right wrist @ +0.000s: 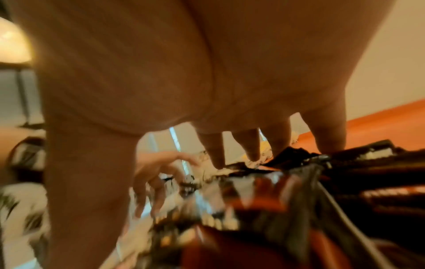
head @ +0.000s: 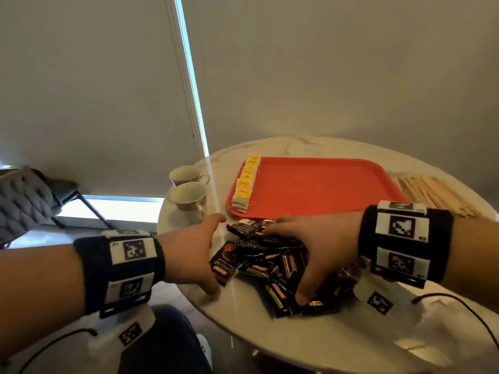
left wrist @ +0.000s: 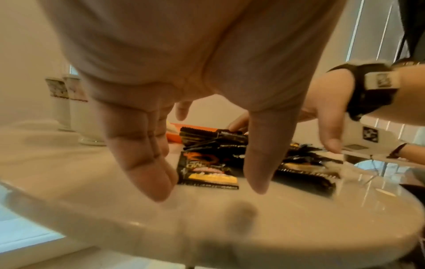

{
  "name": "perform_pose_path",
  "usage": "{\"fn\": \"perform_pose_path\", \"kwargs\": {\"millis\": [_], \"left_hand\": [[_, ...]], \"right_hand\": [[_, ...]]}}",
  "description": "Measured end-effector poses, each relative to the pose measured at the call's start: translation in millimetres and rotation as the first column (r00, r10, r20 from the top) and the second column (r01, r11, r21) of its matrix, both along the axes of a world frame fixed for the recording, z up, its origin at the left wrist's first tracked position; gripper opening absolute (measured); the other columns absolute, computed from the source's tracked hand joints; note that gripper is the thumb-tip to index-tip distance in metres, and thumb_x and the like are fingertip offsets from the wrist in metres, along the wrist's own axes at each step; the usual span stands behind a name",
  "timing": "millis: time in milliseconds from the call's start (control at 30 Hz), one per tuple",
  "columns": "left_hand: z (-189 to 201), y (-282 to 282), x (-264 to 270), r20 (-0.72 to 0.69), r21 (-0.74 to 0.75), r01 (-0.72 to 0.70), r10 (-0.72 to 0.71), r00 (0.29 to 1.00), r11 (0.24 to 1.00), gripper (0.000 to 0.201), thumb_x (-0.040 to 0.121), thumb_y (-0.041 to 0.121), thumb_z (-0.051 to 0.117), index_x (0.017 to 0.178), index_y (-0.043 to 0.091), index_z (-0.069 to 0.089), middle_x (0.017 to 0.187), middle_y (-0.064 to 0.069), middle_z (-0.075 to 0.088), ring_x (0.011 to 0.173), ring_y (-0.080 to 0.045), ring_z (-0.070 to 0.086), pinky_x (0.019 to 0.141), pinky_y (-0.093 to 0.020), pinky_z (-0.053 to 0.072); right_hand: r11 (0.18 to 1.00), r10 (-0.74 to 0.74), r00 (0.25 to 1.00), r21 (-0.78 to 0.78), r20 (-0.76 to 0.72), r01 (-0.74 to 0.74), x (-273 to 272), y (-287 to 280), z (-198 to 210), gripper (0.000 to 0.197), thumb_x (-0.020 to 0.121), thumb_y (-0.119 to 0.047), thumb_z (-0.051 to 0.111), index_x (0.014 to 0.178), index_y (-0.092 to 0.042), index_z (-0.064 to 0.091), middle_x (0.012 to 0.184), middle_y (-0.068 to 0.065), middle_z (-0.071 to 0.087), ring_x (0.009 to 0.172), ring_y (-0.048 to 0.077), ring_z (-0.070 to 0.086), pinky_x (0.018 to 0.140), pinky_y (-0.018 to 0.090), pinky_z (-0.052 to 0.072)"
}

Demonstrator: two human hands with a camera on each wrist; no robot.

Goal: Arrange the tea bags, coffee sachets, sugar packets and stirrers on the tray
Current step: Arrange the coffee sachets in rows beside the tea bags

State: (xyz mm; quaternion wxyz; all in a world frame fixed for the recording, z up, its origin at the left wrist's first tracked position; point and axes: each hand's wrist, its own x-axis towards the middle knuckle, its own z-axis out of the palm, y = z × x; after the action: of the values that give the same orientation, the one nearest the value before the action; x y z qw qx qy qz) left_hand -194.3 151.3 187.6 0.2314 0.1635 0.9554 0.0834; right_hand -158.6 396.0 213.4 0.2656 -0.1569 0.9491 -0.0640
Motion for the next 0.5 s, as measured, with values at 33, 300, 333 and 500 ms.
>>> {"fn": "perform_pose_path", "kwargs": {"millis": [33, 300, 333, 500], "left_hand": [[-0.4, 3.9, 0.2, -0.013, 0.029, -0.013, 0.013, 1.0, 0.999, 0.133, 0.067, 0.031, 0.097, 0.16, 0.037, 0.003, 0.126, 0.015, 0.05, 0.104, -0.007, 0.054, 0.089, -0.019, 0.053], [-11.7, 29.3, -15.9, 0.031, 0.192, -0.153, 0.15, 0.988, 0.969, 0.093, 0.071, 0.013, 0.093, 0.149, 0.031, 0.044, 0.105, 0.009, 0.057, 0.099, -0.02, 0.069, 0.08, -0.039, 0.066], [-13.6, 28.9, -17.1, 0.016, 0.213, -0.166, 0.167, 0.986, 0.963, 0.085, 0.073, 0.013, 0.092, 0.144, 0.029, 0.049, 0.107, 0.005, 0.06, 0.097, -0.021, 0.07, 0.078, -0.04, 0.066], [-13.5, 24.3, -21.3, 0.188, 0.407, -0.365, 0.314, 0.931, 0.838, 0.054, 0.081, 0.007, 0.084, 0.123, 0.028, 0.056, 0.11, -0.009, 0.07, 0.093, -0.026, 0.074, 0.078, -0.044, 0.066]], "right_hand": [[0.998, 0.041, 0.999, 0.052, -0.028, -0.039, 2.9, -2.9, -3.0, 0.127, 0.06, -0.056, 0.092, 0.158, -0.046, 0.012, 0.161, -0.017, 0.022, 0.146, 0.014, 0.031, 0.119, 0.038, 0.033], [0.997, 0.073, 0.965, 0.052, -0.251, -0.062, -11.8, -21.0, -11.3, 0.099, 0.065, -0.052, 0.09, 0.149, -0.041, 0.038, 0.134, -0.01, 0.053, 0.122, 0.016, 0.053, 0.1, 0.035, 0.047], [0.998, 0.066, 0.958, 0.034, -0.279, -0.058, -14.3, -21.1, -11.4, 0.096, 0.067, -0.05, 0.089, 0.148, -0.039, 0.039, 0.131, -0.01, 0.054, 0.118, 0.015, 0.053, 0.096, 0.032, 0.046], [0.999, 0.008, 0.944, -0.046, -0.33, -0.025, -28.1, -19.2, -17.9, 0.106, 0.066, -0.053, 0.088, 0.151, -0.035, 0.026, 0.137, -0.006, 0.053, 0.121, 0.018, 0.055, 0.099, 0.037, 0.049]]}}
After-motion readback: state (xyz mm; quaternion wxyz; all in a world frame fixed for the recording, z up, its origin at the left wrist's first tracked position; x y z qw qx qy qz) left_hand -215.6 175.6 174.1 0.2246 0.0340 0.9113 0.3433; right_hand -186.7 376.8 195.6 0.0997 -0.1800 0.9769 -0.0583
